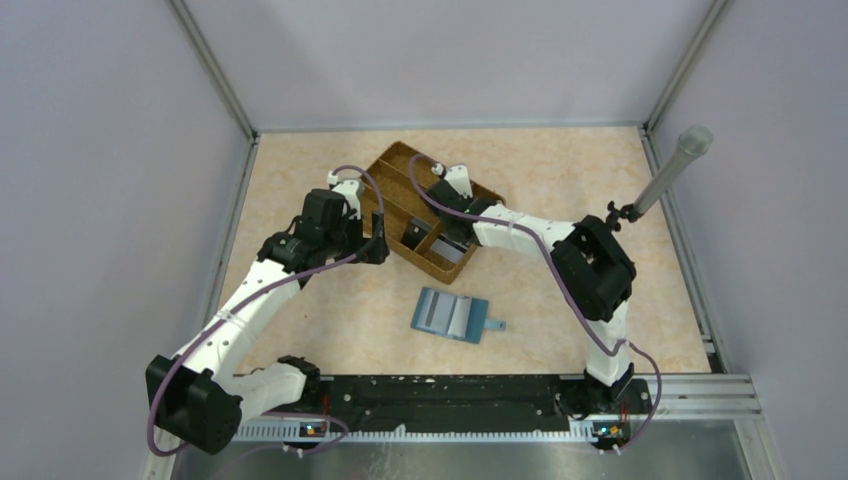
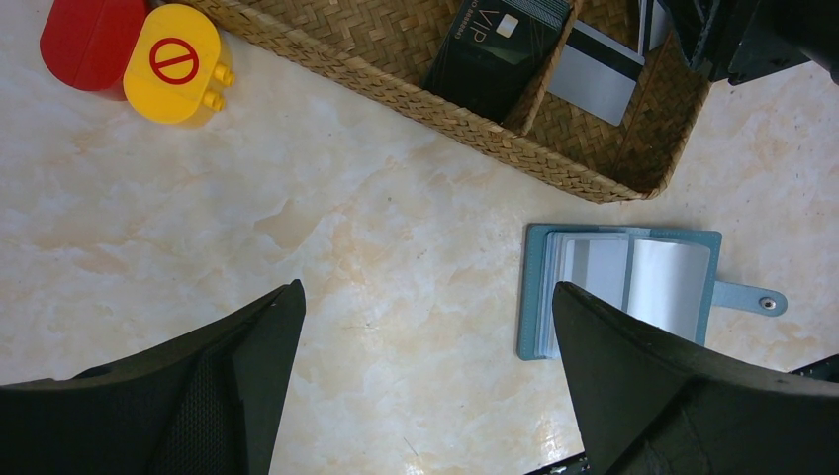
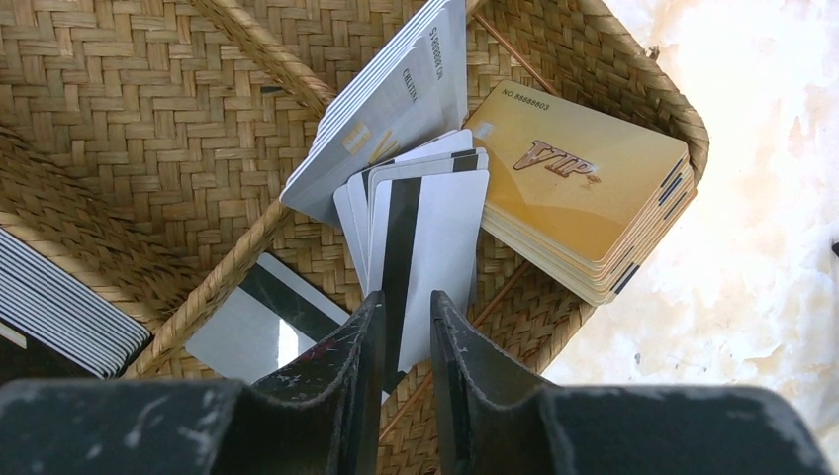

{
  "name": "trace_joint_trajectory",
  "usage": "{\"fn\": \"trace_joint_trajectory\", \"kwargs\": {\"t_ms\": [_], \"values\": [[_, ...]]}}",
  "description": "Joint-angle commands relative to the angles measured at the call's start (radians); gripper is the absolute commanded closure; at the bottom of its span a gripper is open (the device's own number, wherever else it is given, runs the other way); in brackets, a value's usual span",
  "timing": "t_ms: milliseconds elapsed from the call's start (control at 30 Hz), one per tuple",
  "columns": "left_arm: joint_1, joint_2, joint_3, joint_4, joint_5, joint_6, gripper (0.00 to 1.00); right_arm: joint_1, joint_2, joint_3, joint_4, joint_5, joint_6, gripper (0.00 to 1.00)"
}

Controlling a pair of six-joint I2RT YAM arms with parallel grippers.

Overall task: Put the credit cards into the card holder
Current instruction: Pick up the credit card from the storage box.

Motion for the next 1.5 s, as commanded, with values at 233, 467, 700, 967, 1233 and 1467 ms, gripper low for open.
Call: {"fn": "trace_joint_trajectory", "kwargs": {"t_ms": [233, 467, 700, 967, 1233, 1467], "values": [[0.005, 0.006, 0.023, 0.004, 0.016, 0.021, 0.01, 0.014, 0.006, 0.007, 0.013, -0.013, -0.013, 0.7], [0.006, 0.008, 0.023, 0.004, 0.018, 0.022, 0.01, 0.017, 0.039, 0.016, -0.027, 0.012, -0.007, 0.7], [0.005, 0.011, 0.024, 0.004, 0.023, 0.024, 0.01, 0.028, 0.044, 0.017, -0.024, 0.009, -0.014, 0.69], [0.006, 0.014, 0.024, 0.004, 0.024, 0.026, 0.01, 0.041, 0.012, 0.021, -0.024, 0.008, -0.006, 0.6], [0.005, 0.013, 0.024, 0.004, 0.023, 0.027, 0.01, 0.044, 0.047, 0.053, -0.025, -0.002, 0.002, 0.51], [0.006, 0.012, 0.024, 0.004, 0.021, 0.029, 0.01, 0.044, 0.064, 0.068, -0.08, 0.058, 0.028, 0.6]]}}
